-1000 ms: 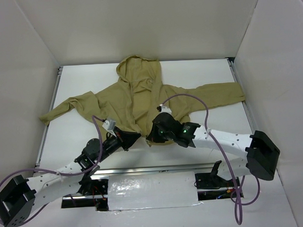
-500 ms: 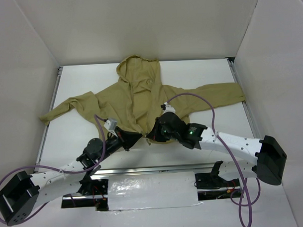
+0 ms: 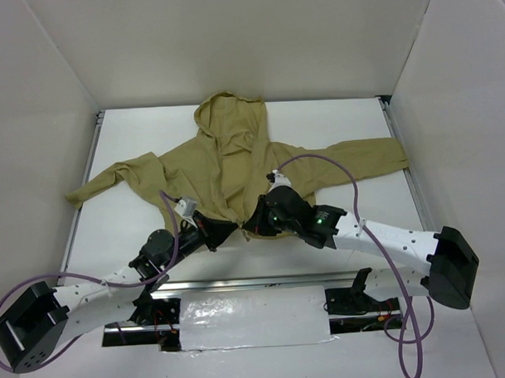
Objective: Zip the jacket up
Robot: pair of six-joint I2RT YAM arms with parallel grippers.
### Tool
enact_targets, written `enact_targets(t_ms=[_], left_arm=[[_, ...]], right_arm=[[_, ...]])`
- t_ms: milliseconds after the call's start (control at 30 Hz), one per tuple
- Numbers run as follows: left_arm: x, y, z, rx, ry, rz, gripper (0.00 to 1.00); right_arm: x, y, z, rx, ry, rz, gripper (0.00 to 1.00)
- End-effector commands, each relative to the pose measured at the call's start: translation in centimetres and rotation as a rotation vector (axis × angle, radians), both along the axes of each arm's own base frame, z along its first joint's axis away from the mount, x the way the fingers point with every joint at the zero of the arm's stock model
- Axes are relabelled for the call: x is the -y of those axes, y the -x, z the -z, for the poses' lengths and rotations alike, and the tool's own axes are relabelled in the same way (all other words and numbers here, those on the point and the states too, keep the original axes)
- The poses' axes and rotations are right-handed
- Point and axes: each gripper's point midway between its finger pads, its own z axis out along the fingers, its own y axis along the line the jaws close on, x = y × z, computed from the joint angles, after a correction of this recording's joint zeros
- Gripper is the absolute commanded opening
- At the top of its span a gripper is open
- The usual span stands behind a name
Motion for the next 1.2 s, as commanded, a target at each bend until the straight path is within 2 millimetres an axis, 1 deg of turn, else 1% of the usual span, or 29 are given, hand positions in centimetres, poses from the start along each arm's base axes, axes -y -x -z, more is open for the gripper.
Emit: enact_targets(t_ms=[0,233,400,467,700,900,1167], left_arm=[[0.4,-0.34,-2.76,0.078,0.056,0.006,0.0],[0.45,-0.17,-2.36,0.069,0.057,0.015,0.0],[0.32,-0.11,-2.86,0.077,0.069,0.012,0.0],[0.39,-0.14,-2.91,0.075,0.067,0.014,0.0],[0.12,-0.49,-2.7,0.06,0.069,-0.013,0.0],[0.38,-0.42,-2.93,0.063,0.068,0.001,0.0],[0.77,-0.04,-2.49,0.052,0.07,0.031,0.0]], right_arm=[[-0.92,-0.01,-2.54,0.06,-0.067,-0.032,0.0],[-1.0,-0.15,-2.85,0.071,-0.066,-0.032,0.0],[-0.94,-0.35,-2.59,0.077,-0.052,-0.026,0.0],[-0.97,-0.43,-2.38,0.078,-0.047,-0.029,0.0],[-1.0,-0.15,-2.62,0.1,-0.048,-0.06,0.0],[-1.02,-0.13,-2.51,0.103,-0.039,-0.068,0.0],[-0.83,-0.6,-3.18,0.134,-0.027,-0.06,0.0]])
